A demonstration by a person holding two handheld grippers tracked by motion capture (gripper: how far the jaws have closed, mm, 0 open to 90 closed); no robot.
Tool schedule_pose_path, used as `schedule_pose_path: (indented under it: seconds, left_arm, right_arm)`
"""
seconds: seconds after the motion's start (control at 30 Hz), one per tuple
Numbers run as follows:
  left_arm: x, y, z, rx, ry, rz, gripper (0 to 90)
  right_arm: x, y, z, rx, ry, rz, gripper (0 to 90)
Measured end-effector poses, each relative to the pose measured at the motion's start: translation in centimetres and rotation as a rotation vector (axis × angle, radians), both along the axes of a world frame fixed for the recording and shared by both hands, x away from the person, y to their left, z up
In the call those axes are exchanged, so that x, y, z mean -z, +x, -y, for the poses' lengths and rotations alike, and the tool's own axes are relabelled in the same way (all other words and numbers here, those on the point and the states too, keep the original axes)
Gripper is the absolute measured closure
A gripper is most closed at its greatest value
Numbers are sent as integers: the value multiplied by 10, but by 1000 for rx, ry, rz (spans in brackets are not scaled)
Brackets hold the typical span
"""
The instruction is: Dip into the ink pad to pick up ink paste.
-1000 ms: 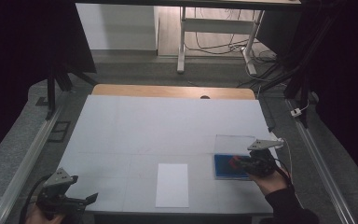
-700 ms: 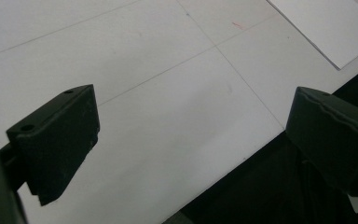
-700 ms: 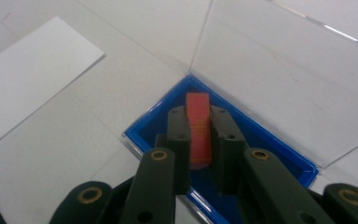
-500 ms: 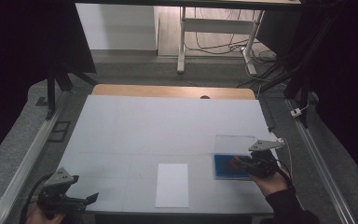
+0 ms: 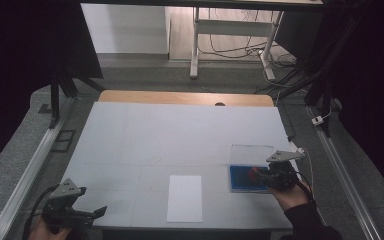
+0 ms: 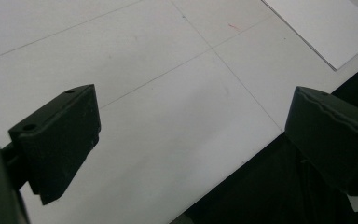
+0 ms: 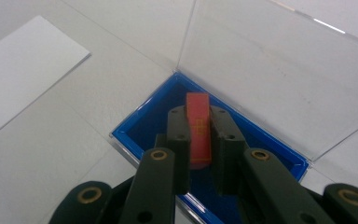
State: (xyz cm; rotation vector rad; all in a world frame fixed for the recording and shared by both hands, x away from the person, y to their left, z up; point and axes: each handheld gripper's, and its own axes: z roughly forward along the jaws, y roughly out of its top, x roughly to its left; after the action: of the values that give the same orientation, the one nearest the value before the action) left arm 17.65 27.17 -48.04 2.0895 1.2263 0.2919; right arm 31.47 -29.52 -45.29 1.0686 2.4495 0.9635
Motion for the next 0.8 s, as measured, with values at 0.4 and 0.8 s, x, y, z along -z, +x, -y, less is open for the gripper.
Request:
schedule_pose_path:
  seconds: [0.4,0.8]
  left_arm:
    - [0,0,0,3,0,1,38]
    - [0,-1,0,4,5,3,39]
  right_arm:
    - [7,5,-8,-11,-40,-4,804]
    - [21,11,-17,-30,-99,-25,805]
